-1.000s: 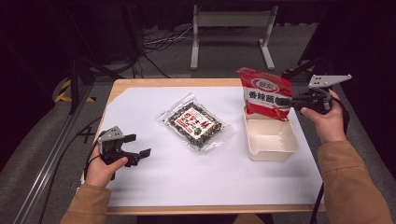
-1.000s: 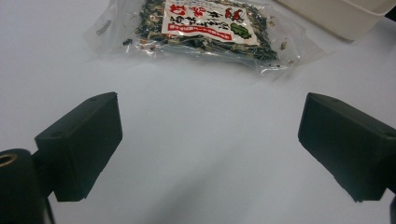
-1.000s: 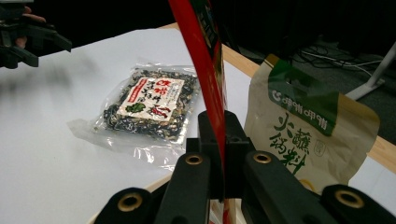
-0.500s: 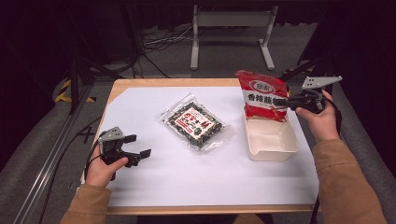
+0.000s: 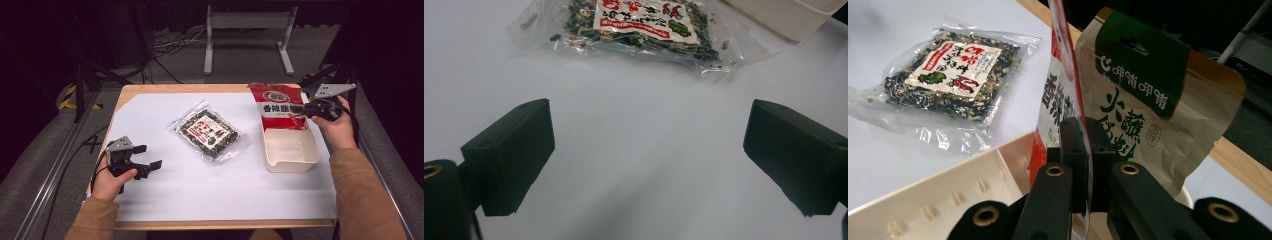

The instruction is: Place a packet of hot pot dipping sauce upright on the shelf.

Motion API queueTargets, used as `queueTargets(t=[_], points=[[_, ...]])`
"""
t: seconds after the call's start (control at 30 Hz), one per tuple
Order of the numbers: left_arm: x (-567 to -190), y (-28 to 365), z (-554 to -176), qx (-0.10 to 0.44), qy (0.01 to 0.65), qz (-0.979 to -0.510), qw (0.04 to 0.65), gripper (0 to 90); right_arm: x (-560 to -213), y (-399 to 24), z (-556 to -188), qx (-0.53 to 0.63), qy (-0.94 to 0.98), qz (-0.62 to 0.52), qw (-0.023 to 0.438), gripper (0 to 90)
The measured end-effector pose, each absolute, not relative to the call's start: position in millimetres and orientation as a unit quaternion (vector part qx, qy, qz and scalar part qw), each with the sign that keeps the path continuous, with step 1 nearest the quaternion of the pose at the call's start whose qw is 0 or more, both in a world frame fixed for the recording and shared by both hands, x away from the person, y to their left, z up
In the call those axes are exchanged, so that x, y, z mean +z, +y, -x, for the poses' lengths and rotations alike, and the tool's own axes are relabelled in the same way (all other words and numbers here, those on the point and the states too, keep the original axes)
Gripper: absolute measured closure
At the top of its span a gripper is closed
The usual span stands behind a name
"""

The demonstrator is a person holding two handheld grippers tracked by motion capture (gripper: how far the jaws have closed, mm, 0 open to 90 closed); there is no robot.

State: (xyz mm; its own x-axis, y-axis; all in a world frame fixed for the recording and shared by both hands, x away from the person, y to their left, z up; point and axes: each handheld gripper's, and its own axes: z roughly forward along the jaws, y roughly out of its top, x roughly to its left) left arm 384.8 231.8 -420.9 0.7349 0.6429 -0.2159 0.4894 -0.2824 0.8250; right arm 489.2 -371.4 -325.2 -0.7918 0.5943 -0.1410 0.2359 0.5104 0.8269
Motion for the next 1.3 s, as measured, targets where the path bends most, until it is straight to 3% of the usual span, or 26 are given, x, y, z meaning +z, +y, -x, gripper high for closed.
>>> queueTargets(t=[1.3], points=[[-422, 230, -385, 0.066, 0.353, -0.796, 0.487, 5.9, -359, -382, -486, 0.366, 0.842, -0.339, 0.204, 88.8]])
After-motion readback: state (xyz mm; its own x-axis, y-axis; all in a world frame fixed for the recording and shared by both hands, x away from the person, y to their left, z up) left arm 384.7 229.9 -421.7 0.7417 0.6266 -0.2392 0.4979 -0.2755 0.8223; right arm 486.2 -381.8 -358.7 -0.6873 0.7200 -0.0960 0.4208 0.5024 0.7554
